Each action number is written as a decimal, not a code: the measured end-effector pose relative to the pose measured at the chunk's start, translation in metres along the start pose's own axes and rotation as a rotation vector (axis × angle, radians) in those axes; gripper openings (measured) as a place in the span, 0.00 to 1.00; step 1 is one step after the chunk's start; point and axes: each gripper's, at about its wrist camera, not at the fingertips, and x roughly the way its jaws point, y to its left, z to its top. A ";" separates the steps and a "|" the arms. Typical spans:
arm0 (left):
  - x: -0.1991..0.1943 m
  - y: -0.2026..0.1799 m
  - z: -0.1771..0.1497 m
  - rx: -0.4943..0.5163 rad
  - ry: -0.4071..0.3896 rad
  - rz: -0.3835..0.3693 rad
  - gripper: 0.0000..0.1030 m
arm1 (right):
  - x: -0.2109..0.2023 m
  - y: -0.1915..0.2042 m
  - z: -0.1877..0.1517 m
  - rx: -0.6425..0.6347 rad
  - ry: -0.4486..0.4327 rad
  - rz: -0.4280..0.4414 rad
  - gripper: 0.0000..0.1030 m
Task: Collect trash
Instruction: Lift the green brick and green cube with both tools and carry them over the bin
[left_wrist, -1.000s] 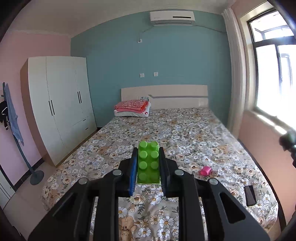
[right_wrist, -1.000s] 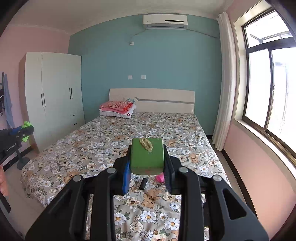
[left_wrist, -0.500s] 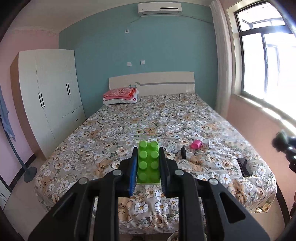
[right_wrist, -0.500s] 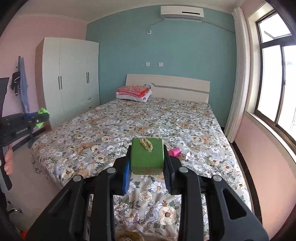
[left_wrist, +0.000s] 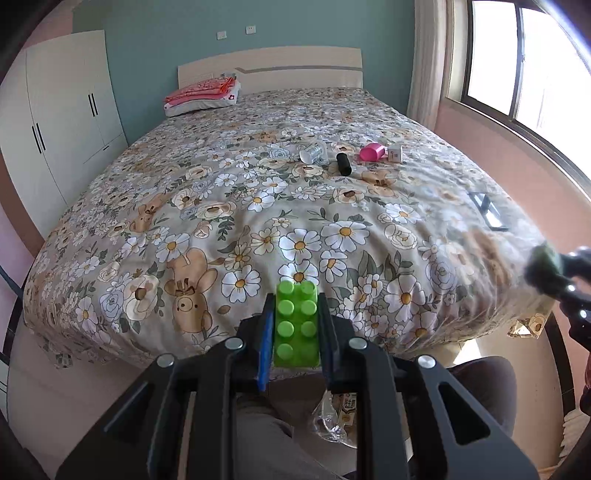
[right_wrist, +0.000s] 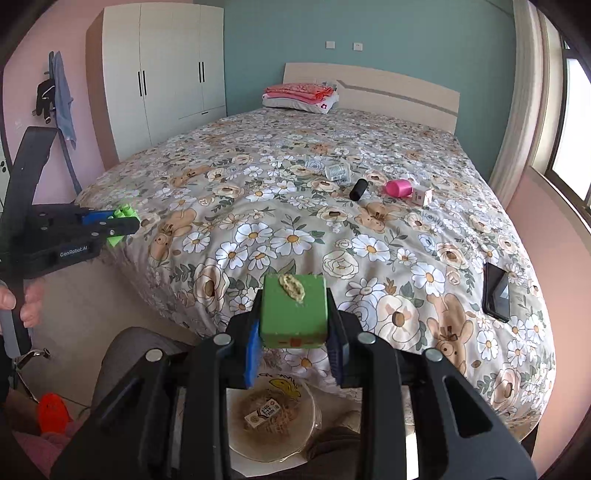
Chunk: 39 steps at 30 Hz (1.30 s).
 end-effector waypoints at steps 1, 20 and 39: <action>0.010 -0.002 -0.010 0.005 0.021 -0.006 0.23 | 0.011 0.003 -0.012 -0.002 0.026 0.004 0.30; 0.165 -0.075 -0.155 0.175 0.500 -0.150 0.23 | 0.165 0.009 -0.172 0.094 0.521 0.072 0.30; 0.285 -0.098 -0.205 0.111 0.762 -0.200 0.23 | 0.279 0.018 -0.238 0.188 0.762 0.146 0.30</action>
